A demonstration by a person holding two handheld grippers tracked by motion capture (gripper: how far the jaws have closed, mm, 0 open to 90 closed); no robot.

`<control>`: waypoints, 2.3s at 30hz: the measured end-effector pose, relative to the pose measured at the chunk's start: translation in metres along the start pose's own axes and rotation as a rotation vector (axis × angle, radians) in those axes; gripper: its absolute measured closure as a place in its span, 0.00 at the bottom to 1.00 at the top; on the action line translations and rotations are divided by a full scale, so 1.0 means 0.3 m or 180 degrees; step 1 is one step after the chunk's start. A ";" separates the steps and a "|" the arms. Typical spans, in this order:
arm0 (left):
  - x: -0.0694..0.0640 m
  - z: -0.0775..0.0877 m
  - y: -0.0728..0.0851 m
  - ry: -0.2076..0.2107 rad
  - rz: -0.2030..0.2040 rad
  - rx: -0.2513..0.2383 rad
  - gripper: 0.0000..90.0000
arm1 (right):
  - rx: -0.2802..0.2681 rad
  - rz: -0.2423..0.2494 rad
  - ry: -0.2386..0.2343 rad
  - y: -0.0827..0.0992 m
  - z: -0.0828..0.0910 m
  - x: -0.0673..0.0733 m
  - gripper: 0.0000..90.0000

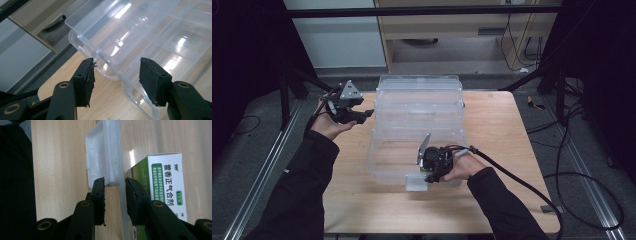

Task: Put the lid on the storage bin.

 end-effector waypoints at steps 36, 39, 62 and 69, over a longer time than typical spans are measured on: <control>-0.026 -0.186 -0.176 0.0331 -0.0897 0.0517 0.54 | 0.0011 0.0050 0.0007 0.000 0.000 0.002 0.77; -0.032 -0.200 -0.176 0.0342 -0.0965 0.0593 0.56 | 0.0009 0.0051 0.0000 0.000 0.000 0.002 0.77; -0.085 -0.275 -0.173 0.0467 -0.1330 0.0827 0.75 | 0.0006 0.0059 0.0023 0.000 0.000 0.005 0.78; -0.085 -0.266 -0.177 0.0523 -0.1386 0.0840 0.79 | -0.0003 0.0058 0.0038 0.002 0.000 0.007 0.78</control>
Point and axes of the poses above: each handheld gripper's, and its own axes: z roughly backward along the jaws, y roughly out of its underside, x roughly to its left, the point moved 1 cm from there along -z, roughly forward along the jaws, and after that the axes turned 2 degrees about -y, right-handed, at the moved point
